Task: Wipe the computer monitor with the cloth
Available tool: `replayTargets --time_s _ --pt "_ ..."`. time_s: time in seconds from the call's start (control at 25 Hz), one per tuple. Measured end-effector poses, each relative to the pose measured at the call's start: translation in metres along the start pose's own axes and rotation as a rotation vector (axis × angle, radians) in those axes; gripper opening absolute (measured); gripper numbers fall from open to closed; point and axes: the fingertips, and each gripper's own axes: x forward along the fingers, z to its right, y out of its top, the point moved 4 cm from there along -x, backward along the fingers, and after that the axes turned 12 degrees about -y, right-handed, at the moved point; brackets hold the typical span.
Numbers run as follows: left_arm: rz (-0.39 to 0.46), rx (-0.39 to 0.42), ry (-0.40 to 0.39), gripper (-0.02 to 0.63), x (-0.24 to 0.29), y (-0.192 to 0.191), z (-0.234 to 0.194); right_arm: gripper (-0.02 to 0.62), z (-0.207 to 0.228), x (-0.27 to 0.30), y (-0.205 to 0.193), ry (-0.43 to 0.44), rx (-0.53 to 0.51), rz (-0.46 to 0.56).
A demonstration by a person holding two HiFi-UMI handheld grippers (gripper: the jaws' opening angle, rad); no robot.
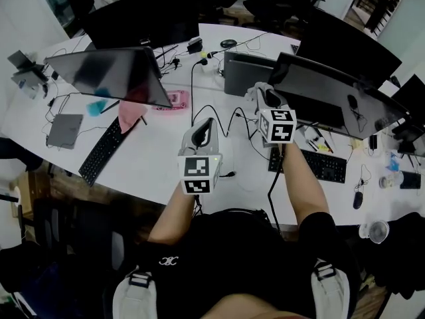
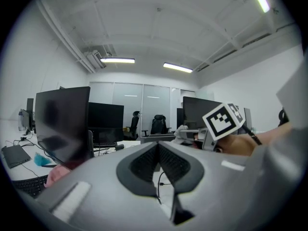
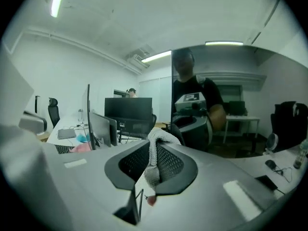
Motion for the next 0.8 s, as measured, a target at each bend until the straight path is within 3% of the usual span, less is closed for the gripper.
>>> replayTargets --time_s 0.44,0.8 --pt "0.030 -0.010 -0.027 0.051 -0.002 0.006 0.008 0.034 0.006 -0.043 0.106 -0.036 0.011 0.254" --pt "0.015 -0.017 -0.094 0.051 0.002 0.008 0.030 0.034 0.022 -0.115 0.117 -0.069 0.054 0.349"
